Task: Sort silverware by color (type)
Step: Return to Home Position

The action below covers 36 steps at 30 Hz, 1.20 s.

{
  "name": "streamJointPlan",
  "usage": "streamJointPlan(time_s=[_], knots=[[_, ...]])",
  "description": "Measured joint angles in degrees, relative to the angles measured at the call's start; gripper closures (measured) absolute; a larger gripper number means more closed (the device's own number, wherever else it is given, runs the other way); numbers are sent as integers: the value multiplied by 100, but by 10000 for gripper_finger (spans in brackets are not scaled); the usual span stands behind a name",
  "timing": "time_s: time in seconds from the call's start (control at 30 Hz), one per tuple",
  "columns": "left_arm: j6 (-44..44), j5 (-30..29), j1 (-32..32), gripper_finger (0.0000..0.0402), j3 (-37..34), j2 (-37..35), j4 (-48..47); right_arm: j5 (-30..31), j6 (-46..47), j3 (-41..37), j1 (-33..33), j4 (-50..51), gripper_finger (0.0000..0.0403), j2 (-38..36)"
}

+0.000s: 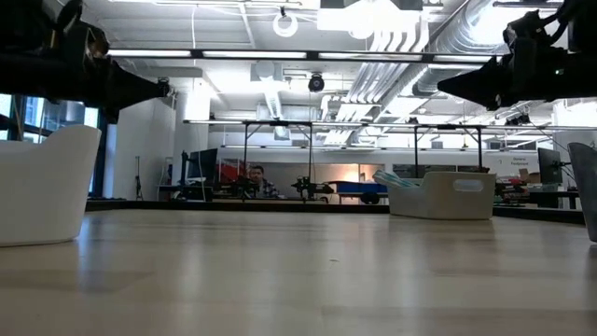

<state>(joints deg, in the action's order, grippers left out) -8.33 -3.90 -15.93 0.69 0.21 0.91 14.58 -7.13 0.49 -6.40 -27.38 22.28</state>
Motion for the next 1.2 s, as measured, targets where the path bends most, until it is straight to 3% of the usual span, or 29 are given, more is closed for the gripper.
streamJointPlan(time_s=[0.27, 0.43, 0.53, 0.7, 0.87, 1.1, 1.2], knots=[[374, -274, 886, 401, 37, -1, -4, 874, -224, -2, 878, 709, 403, -1148], [503, -271, 998, 401, 37, 0, -17, 1443, -500, -2, 1391, 1347, 403, -2232], [585, -167, 995, 401, 37, 0, -29, 1456, -583, -2, 1482, 1260, 403, -2196], [576, 338, 993, 401, 37, 26, -105, 941, -321, -2, 1236, 1250, 403, -2218], [447, 359, 993, 401, 37, 23, -116, 377, -77, -2, 708, 1403, 403, -2218], [300, 410, 993, 401, 37, 24, -105, 71, 570, -2, -81, 2134, 403, -2205], [230, 240, 993, 401, 37, 24, -110, 242, 566, -2, -268, 2207, 403, -2204]])
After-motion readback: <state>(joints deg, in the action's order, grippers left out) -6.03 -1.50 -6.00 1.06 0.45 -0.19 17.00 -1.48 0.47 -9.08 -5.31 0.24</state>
